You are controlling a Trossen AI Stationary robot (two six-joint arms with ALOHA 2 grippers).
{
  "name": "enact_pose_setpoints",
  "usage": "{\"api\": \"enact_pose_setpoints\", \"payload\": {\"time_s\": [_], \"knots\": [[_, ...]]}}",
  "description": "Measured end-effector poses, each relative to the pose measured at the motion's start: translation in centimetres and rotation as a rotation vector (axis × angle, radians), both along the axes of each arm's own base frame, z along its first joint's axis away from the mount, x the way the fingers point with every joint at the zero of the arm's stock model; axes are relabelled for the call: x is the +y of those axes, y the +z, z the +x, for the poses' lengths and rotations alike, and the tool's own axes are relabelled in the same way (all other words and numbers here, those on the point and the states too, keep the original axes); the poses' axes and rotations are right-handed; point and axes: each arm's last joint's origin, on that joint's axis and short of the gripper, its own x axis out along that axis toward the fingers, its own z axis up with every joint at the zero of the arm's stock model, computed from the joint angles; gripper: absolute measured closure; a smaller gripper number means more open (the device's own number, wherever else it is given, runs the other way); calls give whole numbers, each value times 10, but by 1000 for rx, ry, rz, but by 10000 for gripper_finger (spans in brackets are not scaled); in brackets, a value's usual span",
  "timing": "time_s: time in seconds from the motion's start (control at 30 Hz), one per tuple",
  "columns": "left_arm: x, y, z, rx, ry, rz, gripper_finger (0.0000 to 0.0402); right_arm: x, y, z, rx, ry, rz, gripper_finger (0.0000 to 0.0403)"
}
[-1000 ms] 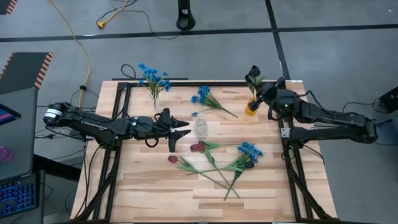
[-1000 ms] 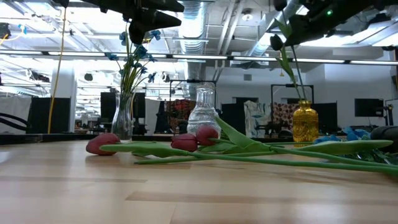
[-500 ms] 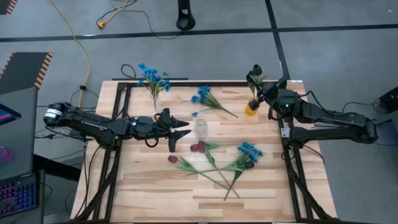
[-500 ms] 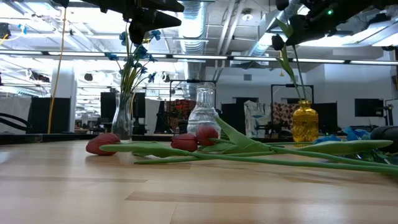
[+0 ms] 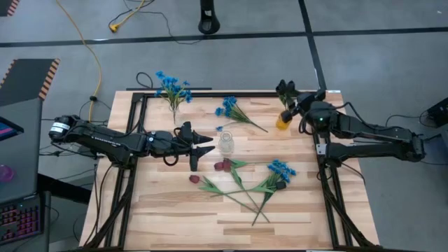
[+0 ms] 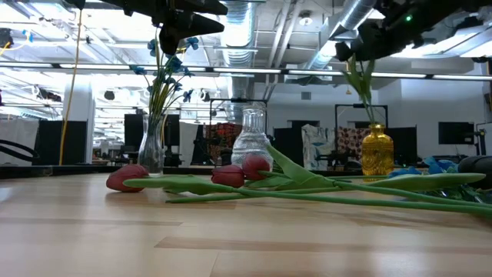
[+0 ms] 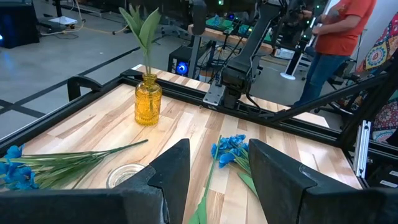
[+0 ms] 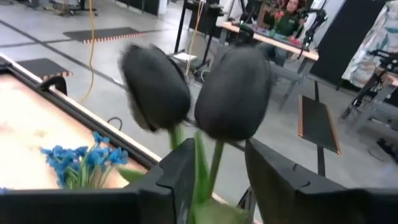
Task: Sort flowers into vase by color
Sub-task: Put the left black flower into the yellow vase, then put the top blue flower into the top transparent vase
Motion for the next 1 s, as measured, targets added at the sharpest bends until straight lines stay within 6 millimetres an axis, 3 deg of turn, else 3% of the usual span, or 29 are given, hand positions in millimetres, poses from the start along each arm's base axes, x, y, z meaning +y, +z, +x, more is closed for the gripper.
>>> {"api": "enact_pose_setpoints", "payload": {"time_s": [0.2,0.5,1.0], "knots": [[0,0,0,0,0,0,251,1,-5,-3,35,-14,55,207],[0,0,0,0,0,0,251,4,7,-12,90,-30,116,187],[0,0,0,0,0,0,251,10,22,-25,193,63,220,186]]}}
